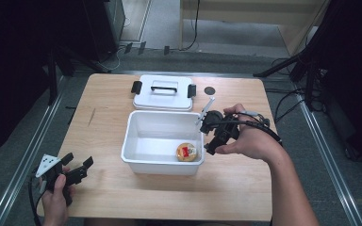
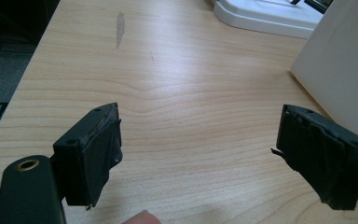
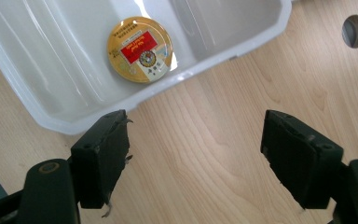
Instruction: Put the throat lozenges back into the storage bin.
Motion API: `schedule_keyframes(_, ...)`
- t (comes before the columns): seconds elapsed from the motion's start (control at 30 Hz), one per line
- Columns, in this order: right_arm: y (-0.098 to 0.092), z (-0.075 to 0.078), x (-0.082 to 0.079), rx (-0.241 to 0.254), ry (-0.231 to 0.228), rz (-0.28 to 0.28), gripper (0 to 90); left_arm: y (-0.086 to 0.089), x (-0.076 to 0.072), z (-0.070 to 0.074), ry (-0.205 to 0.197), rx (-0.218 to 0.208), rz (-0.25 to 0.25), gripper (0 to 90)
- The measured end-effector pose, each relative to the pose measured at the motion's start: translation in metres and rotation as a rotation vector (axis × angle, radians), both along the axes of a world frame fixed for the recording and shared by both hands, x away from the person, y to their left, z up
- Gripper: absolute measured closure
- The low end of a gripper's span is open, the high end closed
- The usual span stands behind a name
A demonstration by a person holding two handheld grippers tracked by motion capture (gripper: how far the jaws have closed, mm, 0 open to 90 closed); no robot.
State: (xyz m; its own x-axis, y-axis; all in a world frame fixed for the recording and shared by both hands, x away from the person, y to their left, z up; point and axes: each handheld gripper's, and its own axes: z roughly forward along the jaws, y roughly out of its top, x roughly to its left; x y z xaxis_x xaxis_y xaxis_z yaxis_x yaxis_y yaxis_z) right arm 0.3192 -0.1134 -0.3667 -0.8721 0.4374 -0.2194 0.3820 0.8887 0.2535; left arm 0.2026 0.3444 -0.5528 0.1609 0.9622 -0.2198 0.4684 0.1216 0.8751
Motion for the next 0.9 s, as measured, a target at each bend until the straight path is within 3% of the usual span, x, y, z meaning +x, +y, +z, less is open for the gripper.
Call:
schedule_keyframes(0.37, -0.026, -0.015, -0.002, 0.003, 0.026, -0.061, 23.1, 0.000, 0.000, 0.000, 0.000, -0.002, 0.000, 14.8)
schedule_keyframes(0.53, -0.042, -0.028, -0.002, 0.020, 0.031, -0.117, 19.6, 0.000, 0.000, 0.000, 0.002, 0.001, -0.002, 14.7)
schedule_keyframes(0.57, -0.049, -0.034, -0.002, 0.024, 0.027, -0.152, 16.3, 0.000, 0.000, 0.000, 0.002, 0.003, -0.003, 14.8)
schedule_keyframes(0.6, -0.049, -0.034, -0.002, 0.024, 0.027, -0.152, 16.3, 0.000, 0.000, 0.000, 0.002, 0.003, -0.003, 14.8)
schedule_keyframes(0.67, -0.059, -0.043, -0.002, 0.040, 0.014, -0.223, 13.9, 0.000, 0.000, 0.000, 0.002, 0.002, -0.002, 14.8)
schedule_keyframes(0.7, -0.059, -0.043, -0.002, 0.040, 0.014, -0.223, 13.9, 0.000, 0.000, 0.000, 0.002, 0.002, -0.002, 14.8)
schedule_keyframes(0.77, -0.072, -0.053, -0.003, 0.091, -0.049, -0.309, 12.6, 0.000, 0.000, 0.000, 0.002, 0.003, -0.002, 14.7)
schedule_keyframes(0.83, -0.075, -0.054, -0.003, 0.109, -0.065, -0.334, 10.5, 0.000, 0.000, 0.000, 0.003, 0.003, -0.001, 14.8)
schedule_keyframes(0.87, -0.079, -0.057, -0.004, 0.139, -0.082, -0.368, 5.9, 0.000, 0.000, 0.000, 0.003, 0.003, -0.001, 14.8)
schedule_keyframes(0.9, -0.088, -0.065, -0.006, 0.205, -0.105, -0.442, 0.0, 0.000, 0.000, 0.000, 0.004, 0.004, -0.001, 14.8)
